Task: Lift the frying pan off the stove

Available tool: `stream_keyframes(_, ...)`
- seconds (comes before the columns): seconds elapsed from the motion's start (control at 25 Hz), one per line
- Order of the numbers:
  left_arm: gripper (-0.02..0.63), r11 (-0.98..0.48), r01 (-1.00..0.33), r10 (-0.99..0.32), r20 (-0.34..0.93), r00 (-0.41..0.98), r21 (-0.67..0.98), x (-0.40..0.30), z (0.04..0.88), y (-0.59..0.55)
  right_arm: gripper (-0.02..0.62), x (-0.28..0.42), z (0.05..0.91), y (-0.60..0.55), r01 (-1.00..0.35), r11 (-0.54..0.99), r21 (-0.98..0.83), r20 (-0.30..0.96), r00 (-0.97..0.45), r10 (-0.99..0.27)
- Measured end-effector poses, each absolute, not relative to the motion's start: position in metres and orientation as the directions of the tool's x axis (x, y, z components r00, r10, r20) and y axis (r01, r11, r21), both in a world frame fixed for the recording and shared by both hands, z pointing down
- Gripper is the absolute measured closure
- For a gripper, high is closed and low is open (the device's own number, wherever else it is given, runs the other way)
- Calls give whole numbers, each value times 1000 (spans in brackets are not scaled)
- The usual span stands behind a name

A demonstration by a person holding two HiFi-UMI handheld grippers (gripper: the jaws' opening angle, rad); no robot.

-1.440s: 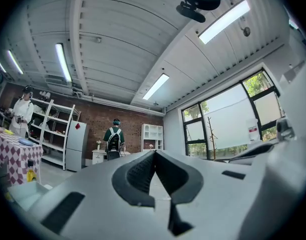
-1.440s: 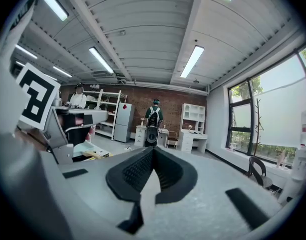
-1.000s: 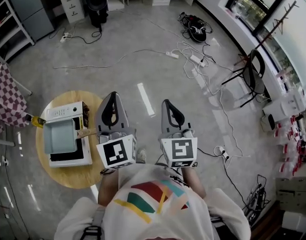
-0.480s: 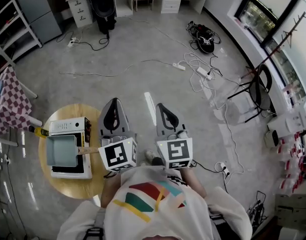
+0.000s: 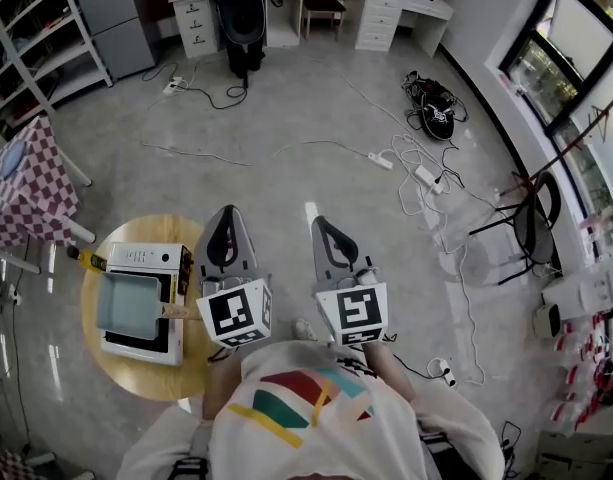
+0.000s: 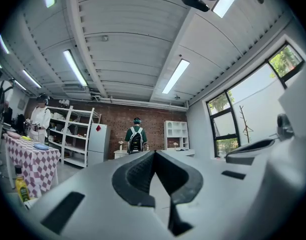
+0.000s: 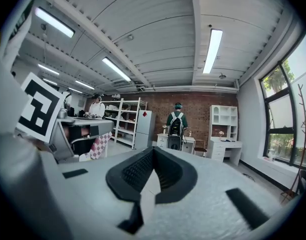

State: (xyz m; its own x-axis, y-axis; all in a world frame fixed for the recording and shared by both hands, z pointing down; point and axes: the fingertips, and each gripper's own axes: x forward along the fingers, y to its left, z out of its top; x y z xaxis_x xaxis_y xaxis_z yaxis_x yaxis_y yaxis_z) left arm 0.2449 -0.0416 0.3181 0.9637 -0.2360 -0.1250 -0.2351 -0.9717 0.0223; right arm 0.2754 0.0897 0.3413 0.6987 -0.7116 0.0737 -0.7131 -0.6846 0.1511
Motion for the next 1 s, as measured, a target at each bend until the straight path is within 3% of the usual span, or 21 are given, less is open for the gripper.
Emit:
stream_keyframes(0.56, 601, -867, -499, -494, -118, 862, -13, 213, 307, -92, 601, 278, 331, 25, -893, -433, 127, 50, 441, -896)
stream_keyframes(1.0, 601, -607, -794, -789, -100, 607, -29, 108, 309, -151, 601, 236, 327, -63, -985, -115, 125, 39, 121, -992)
